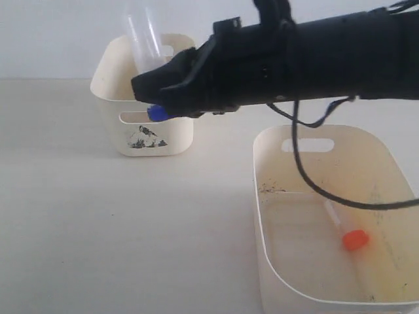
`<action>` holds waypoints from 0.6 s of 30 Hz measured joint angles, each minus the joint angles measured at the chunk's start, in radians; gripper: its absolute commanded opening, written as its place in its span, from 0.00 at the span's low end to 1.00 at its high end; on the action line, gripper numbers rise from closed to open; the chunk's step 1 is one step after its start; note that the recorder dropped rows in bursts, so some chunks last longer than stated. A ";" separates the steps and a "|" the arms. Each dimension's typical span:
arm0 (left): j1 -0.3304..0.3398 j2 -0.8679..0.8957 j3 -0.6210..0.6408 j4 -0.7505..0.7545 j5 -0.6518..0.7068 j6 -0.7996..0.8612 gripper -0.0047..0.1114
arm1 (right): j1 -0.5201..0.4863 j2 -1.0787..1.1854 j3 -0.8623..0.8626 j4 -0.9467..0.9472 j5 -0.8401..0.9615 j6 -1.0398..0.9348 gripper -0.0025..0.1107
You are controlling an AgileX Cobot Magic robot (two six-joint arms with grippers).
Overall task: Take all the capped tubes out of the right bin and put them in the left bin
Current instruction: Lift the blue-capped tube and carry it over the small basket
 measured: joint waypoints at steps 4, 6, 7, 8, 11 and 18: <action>0.000 0.000 0.000 0.000 0.000 0.000 0.08 | 0.030 0.141 -0.130 0.029 -0.055 -0.093 0.02; 0.000 0.000 0.000 0.000 0.000 0.000 0.08 | 0.048 0.218 -0.220 0.035 -0.121 -0.102 0.02; 0.000 0.000 0.000 0.000 0.000 0.000 0.08 | 0.054 0.255 -0.266 0.037 -0.155 -0.100 0.02; 0.000 0.000 0.000 0.000 0.000 0.000 0.08 | 0.064 0.290 -0.310 0.037 -0.214 -0.091 0.02; 0.000 0.000 0.000 0.000 0.000 0.000 0.08 | 0.086 0.380 -0.428 0.040 -0.364 -0.052 0.02; 0.000 0.000 0.000 0.000 0.000 0.000 0.08 | 0.120 0.500 -0.588 0.041 -0.673 -0.006 0.07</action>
